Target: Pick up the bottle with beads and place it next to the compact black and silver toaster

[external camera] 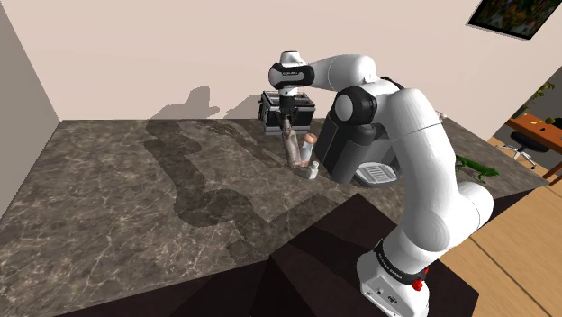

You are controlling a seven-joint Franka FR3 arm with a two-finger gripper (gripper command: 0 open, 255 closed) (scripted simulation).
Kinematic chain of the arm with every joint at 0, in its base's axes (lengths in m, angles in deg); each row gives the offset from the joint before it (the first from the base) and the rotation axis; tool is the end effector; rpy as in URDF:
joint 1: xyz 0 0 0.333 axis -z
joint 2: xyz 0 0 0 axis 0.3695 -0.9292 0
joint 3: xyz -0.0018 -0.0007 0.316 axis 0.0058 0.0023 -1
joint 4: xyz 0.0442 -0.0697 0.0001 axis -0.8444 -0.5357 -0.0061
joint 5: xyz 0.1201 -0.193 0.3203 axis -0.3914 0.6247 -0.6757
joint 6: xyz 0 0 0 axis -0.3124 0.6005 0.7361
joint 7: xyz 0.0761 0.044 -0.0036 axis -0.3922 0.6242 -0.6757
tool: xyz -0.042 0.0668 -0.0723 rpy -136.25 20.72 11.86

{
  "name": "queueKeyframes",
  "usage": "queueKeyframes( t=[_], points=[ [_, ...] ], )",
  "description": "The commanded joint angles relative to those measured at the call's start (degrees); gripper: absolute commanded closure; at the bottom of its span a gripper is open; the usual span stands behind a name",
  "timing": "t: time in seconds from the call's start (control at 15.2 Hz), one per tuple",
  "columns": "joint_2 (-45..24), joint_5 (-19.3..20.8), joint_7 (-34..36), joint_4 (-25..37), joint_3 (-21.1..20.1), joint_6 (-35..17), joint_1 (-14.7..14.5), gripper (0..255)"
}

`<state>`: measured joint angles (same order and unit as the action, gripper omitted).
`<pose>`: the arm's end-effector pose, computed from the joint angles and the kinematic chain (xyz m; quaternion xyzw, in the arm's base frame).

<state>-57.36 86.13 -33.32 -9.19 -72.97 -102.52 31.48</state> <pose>0.7381 -0.1825 0.2370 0.9930 -0.0526 -0.1031 0.0252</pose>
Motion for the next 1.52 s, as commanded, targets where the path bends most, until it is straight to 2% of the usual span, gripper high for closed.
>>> queueKeyframes(
  t=[0.0,0.79,1.45],
  points=[
    [-0.6,0.0,0.1,-0.2,0.0,-0.9,0.0,255],
    [-6.3,-0.2,0.4,0.7,-0.3,-5.7,0.2,255],
    [-12.7,-0.4,0.7,4.4,-0.5,-8.3,0.5,255]
  ],
)
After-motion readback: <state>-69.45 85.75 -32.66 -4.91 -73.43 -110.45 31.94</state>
